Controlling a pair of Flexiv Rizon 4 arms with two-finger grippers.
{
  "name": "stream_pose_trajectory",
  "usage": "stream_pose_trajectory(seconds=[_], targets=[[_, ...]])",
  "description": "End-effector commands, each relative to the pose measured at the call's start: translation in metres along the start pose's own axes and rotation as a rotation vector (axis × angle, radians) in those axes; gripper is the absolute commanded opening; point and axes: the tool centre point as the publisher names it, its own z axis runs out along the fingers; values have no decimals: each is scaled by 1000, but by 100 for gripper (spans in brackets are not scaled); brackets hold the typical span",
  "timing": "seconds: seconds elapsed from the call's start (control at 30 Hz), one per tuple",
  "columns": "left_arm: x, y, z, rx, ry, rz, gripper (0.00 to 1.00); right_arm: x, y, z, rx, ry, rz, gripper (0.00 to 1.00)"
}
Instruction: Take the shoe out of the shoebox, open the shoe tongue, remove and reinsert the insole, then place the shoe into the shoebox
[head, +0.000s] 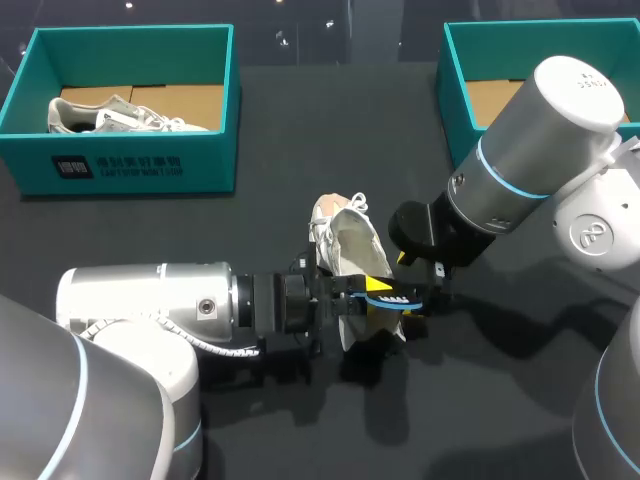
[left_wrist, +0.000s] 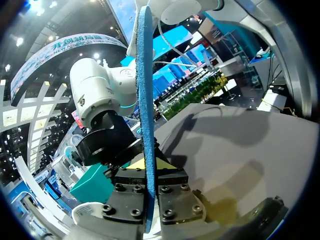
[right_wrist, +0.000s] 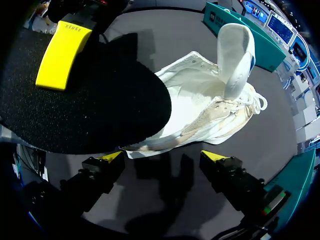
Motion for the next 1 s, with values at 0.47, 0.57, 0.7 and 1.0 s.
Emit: stream_pose_trajectory(seconds=[0.47, 0.57, 0.7, 1.0], targets=[[-5, 10, 7, -4, -3, 12, 0, 1, 0, 1, 2, -2, 0, 100], [-6, 13, 8, -9, -3, 21, 0, 1, 0, 1, 2, -2, 0, 100], [-7, 17, 8, -23, -7, 49, 0, 1, 0, 1, 2, -2, 0, 100], [-10, 25, 8, -36, -15, 63, 0, 1, 0, 1, 2, -2, 0, 100]])
